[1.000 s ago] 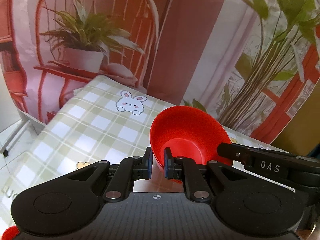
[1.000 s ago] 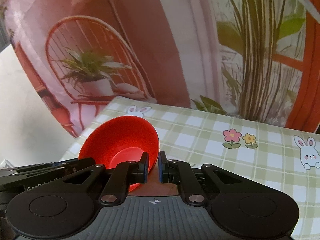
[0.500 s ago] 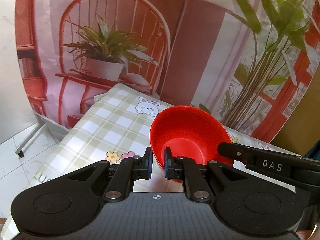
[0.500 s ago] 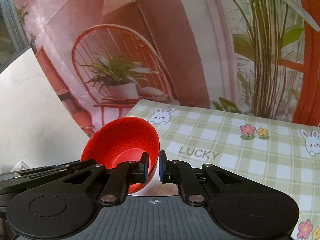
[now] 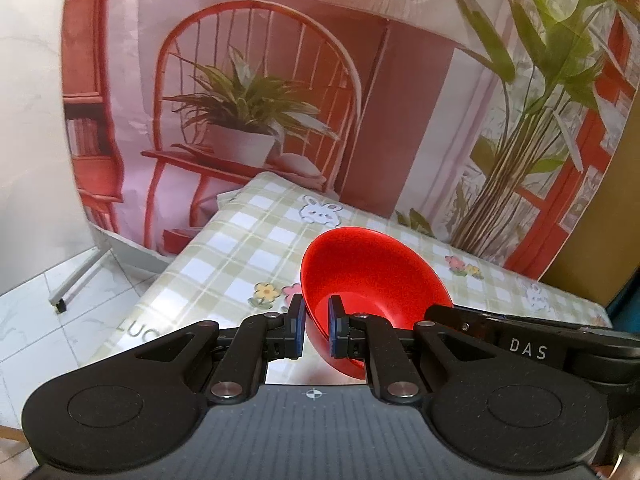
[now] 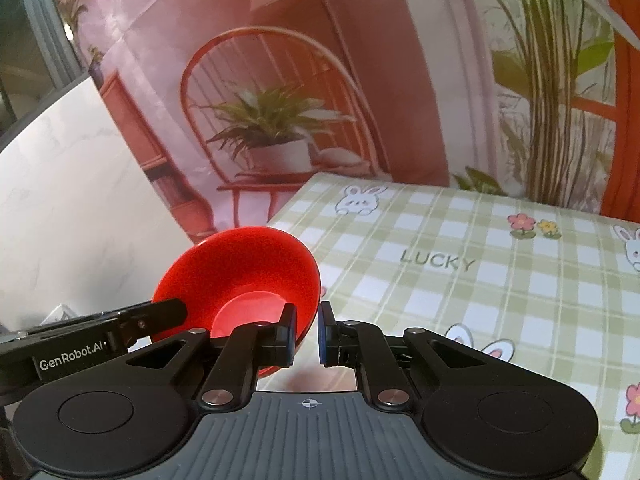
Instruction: Organize plates and bowls
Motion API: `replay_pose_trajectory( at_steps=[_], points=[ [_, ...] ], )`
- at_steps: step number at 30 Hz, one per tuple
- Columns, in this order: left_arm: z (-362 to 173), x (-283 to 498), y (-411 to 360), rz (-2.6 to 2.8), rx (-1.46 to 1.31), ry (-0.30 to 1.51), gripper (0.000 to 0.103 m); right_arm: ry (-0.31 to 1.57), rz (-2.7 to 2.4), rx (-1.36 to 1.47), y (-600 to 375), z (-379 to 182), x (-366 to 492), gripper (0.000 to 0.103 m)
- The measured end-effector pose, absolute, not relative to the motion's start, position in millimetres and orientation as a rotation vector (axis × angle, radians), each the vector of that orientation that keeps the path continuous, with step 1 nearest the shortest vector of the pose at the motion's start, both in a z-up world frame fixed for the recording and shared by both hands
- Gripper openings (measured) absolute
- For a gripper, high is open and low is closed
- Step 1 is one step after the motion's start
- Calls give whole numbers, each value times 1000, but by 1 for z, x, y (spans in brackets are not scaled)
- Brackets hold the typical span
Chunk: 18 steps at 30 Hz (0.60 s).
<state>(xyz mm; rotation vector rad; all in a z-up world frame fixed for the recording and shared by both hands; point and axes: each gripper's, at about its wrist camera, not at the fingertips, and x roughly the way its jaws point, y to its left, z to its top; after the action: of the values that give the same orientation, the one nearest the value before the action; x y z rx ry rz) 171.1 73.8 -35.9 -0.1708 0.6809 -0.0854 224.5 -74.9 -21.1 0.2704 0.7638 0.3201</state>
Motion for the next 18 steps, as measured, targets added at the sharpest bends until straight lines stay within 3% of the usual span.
replay_pose_trajectory(
  at_steps=[18],
  points=[
    [-41,130,120,-82,-203,676,13,805,381,223,-23,-22,203,12]
  ],
)
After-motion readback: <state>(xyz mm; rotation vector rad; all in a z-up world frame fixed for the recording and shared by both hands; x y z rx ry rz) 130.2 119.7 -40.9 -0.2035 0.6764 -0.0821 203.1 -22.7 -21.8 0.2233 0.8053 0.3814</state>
